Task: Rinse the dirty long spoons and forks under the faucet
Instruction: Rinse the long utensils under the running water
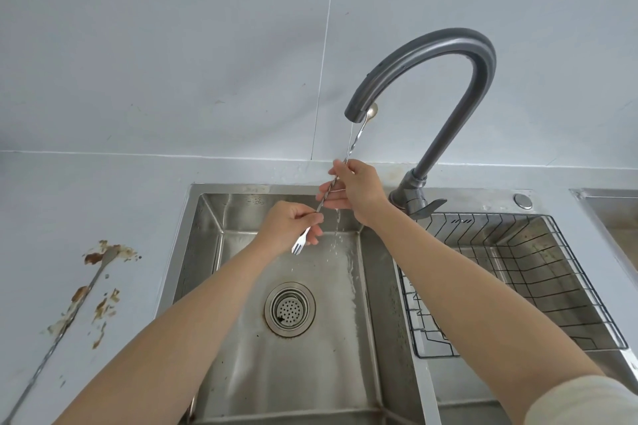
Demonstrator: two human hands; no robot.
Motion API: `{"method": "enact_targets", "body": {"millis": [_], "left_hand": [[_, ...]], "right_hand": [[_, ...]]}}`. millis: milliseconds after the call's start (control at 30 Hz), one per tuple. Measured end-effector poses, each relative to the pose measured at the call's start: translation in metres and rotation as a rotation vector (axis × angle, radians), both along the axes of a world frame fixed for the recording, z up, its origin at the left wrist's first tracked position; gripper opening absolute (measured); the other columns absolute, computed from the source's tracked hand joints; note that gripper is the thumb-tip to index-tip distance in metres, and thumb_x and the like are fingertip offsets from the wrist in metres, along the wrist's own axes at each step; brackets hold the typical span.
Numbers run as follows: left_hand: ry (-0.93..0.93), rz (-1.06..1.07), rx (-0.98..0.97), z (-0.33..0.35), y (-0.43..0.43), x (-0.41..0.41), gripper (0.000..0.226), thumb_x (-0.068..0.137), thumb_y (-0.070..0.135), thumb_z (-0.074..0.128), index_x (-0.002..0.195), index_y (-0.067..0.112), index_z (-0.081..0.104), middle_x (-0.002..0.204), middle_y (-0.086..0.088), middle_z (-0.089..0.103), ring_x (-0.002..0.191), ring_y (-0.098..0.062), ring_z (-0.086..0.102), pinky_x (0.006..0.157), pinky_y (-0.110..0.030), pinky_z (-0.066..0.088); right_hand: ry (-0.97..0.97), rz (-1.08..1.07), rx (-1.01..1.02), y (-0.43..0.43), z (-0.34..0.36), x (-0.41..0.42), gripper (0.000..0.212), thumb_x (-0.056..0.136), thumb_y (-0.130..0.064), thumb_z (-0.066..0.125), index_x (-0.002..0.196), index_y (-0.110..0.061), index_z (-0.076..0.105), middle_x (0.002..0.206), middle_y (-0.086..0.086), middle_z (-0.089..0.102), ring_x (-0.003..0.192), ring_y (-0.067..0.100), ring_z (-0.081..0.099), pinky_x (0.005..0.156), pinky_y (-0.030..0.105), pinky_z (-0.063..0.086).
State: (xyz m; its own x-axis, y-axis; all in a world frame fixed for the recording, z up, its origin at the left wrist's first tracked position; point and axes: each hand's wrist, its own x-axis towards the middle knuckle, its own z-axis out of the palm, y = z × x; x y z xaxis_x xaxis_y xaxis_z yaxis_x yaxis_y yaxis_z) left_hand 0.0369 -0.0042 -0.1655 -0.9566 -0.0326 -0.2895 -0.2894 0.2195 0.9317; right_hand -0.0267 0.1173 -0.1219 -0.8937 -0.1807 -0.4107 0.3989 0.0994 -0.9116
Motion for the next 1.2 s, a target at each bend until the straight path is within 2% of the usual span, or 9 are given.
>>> {"method": "enact_targets", "body": {"millis": [67,200,300,433,667,833,933,1067,1200], "left_hand": [[0.004,0.0,-0.013,-0.001,-0.001,0.002,0.018,0.089,0.005,0.055,0.087,-0.009,0.067,0.038,0.013,0.062,0.032,0.002,0.054,0.04,-0.004,0.038],[0.019,-0.009,-0.029,0.0,-0.006,0.003,0.022,0.09,0.007,0.055,0.073,0.004,0.067,0.04,0.012,0.063,0.035,0.003,0.055,0.044,-0.004,0.04],[-0.012,-0.015,-0.001,-0.003,-0.009,0.005,0.028,0.091,0.005,0.053,0.066,0.015,0.063,0.043,0.011,0.064,0.037,0.001,0.058,0.046,-0.009,0.048],[0.022,-0.017,-0.056,-0.003,-0.008,0.008,0.018,0.091,0.005,0.053,0.077,0.007,0.065,0.048,0.01,0.063,0.037,0.003,0.057,0.048,-0.01,0.05],[0.08,-0.007,-0.168,-0.001,-0.008,0.014,0.015,0.088,0.006,0.057,0.082,-0.001,0.068,0.04,0.013,0.058,0.034,0.006,0.054,0.048,-0.001,0.044],[0.1,-0.006,-0.254,-0.006,-0.006,0.019,0.023,0.087,0.009,0.06,0.068,-0.001,0.069,0.042,0.011,0.058,0.034,0.005,0.052,0.055,-0.009,0.044],[0.098,0.013,-0.283,-0.009,-0.007,0.021,0.025,0.088,0.01,0.058,0.069,-0.002,0.069,0.038,0.013,0.056,0.033,0.005,0.051,0.045,-0.003,0.04],[0.097,-0.024,-0.322,-0.008,-0.011,0.024,0.027,0.091,0.008,0.054,0.072,-0.004,0.068,0.05,0.004,0.057,0.036,0.009,0.053,0.044,-0.001,0.04],[0.11,-0.051,-0.363,-0.005,-0.013,0.027,0.028,0.092,0.008,0.051,0.076,-0.008,0.068,0.051,0.007,0.055,0.036,0.011,0.053,0.046,-0.001,0.04]], "right_hand": [[0.003,0.038,-0.034,0.0,0.001,0.001,0.01,0.094,-0.008,0.05,0.084,-0.009,0.051,0.066,0.012,0.061,0.043,0.015,0.064,0.051,0.027,0.057],[0.051,0.063,-0.046,0.002,0.002,0.003,0.019,0.083,0.007,0.06,0.08,-0.011,0.057,0.06,0.007,0.065,0.046,0.009,0.065,0.055,0.022,0.058],[0.072,0.039,0.008,0.002,0.001,0.005,0.016,0.082,-0.002,0.066,0.07,-0.008,0.058,0.053,0.003,0.064,0.042,0.008,0.061,0.05,0.019,0.056],[0.083,0.004,0.084,-0.001,-0.004,0.006,0.022,0.085,-0.014,0.065,0.067,-0.006,0.056,0.064,0.009,0.063,0.04,0.007,0.061,0.048,0.019,0.056],[0.058,-0.058,-0.092,-0.005,-0.001,0.008,0.011,0.09,-0.001,0.054,0.081,-0.005,0.056,0.068,0.009,0.061,0.042,0.004,0.063,0.052,0.018,0.055],[0.013,-0.061,0.092,-0.007,0.002,0.006,0.034,0.098,-0.026,0.044,0.071,-0.006,0.052,0.061,0.009,0.06,0.037,0.009,0.059,0.045,0.022,0.053],[-0.003,0.002,-0.011,-0.005,0.003,0.004,0.021,0.095,-0.013,0.049,0.076,-0.006,0.055,0.069,0.01,0.061,0.041,0.008,0.063,0.047,0.02,0.055],[-0.012,0.039,-0.091,0.0,0.003,0.003,0.008,0.089,0.003,0.054,0.086,-0.004,0.056,0.076,0.009,0.063,0.052,0.008,0.066,0.059,0.021,0.057],[-0.066,0.023,-0.056,-0.003,0.005,0.003,0.031,0.099,-0.023,0.042,0.077,-0.005,0.055,0.07,0.009,0.062,0.051,0.013,0.065,0.056,0.025,0.057]]}}
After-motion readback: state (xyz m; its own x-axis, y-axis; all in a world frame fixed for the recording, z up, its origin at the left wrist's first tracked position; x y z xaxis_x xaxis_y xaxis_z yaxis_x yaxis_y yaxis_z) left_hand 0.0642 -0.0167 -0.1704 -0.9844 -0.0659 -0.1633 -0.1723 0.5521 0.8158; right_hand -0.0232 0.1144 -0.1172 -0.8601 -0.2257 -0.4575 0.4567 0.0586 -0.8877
